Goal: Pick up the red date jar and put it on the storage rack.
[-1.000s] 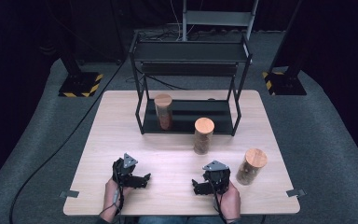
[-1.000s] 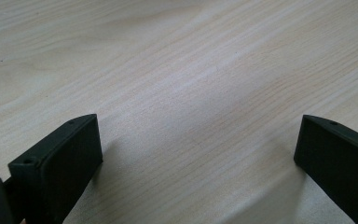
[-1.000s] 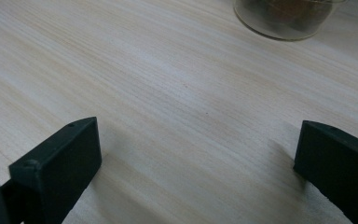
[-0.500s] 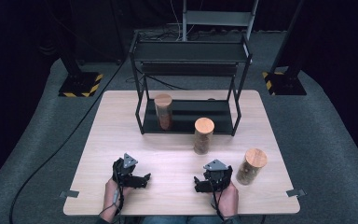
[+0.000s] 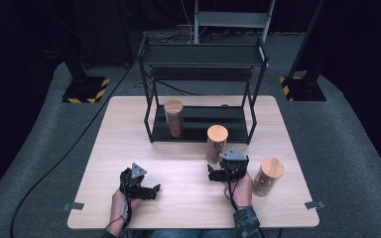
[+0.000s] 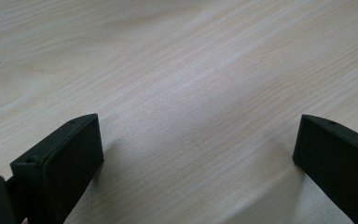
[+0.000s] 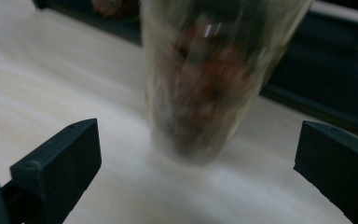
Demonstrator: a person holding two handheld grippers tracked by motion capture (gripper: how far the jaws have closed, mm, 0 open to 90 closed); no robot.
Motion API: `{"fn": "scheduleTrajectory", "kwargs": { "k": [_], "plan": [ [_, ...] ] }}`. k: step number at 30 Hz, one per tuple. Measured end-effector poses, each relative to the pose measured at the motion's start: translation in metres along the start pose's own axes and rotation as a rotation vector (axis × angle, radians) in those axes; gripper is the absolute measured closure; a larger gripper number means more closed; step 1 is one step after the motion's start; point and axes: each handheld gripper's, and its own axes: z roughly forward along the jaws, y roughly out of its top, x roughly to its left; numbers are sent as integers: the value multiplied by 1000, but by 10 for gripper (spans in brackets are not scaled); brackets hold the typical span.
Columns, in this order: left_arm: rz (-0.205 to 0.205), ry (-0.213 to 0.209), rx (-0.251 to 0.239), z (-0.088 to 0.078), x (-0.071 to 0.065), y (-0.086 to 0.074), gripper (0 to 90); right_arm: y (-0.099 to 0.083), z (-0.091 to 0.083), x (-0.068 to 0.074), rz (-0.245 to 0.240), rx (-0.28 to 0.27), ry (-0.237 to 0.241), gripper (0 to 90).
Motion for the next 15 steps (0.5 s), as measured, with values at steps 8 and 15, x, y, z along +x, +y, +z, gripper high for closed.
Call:
{"fn": "scheduleTrajectory", "kwargs": {
  "k": [8,15],
  "plan": [
    [-1,0,0,0,0,0,8,25,16,-3,-12,-60,25,0],
    [-1,0,0,0,0,0,8,31,26,-7,-6,-76,41,0]
  ]
}}
